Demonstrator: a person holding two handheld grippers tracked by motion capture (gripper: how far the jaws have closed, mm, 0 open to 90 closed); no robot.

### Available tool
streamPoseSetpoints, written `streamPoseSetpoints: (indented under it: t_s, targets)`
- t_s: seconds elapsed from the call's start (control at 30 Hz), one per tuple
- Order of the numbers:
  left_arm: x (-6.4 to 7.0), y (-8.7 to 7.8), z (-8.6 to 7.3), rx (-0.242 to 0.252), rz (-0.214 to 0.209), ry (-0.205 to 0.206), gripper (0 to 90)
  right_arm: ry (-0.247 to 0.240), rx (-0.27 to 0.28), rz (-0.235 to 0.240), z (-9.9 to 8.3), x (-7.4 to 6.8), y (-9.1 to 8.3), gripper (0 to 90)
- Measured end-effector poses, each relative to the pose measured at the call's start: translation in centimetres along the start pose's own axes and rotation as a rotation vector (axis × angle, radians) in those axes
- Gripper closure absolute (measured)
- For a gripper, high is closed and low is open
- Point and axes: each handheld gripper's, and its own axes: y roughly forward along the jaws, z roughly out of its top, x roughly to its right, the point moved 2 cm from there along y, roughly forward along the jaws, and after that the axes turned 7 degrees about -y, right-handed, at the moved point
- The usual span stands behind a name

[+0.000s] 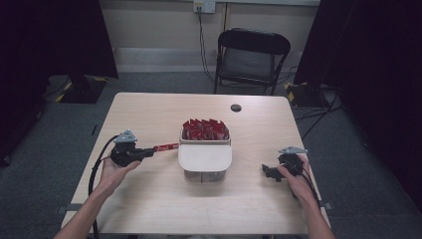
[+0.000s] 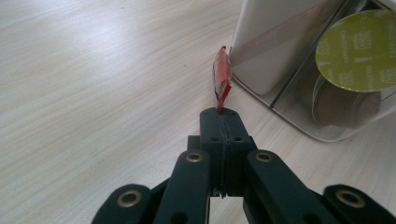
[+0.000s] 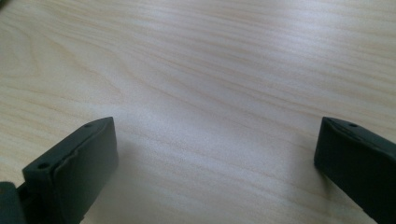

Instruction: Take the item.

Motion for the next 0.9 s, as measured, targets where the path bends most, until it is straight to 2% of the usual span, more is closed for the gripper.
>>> streamPoseSetpoints:
  t_s: [0.27,0.37,0.5,0.7,0.83,0.9]
  targets:
    - [-0.13,0.57,-0.19,-0.018,-0.001,-0.005,84.4,0.0,0.0,0.0,0.0,0.0,0.0,0.0]
    - [-0.19,0.56,-0.18,-0.017,0.003,-0.005,85.1,0.0,0.0,0.0,0.0,0.0,0.0,0.0]
    - [-0.07,0.54,-0.16,-0.015,0.008,-0.006,74.5,0.0,0.0,0.0,0.0,0.0,0.0,0.0]
    - [0.05,0.62,-0.14,-0.015,0.007,0.003,71.9,0.0,0.0,0.0,0.0,0.0,0.0,0.0]
    - [0.14,0.68,-0.03,-0.009,0.029,-0.001,58.9,0.0,0.0,0.0,0.0,0.0,0.0,0.0]
    - [0.15,0.65,-0.01,-0.006,0.028,0.002,57.7,0.0,0.0,0.0,0.0,0.0,0.0,0.0]
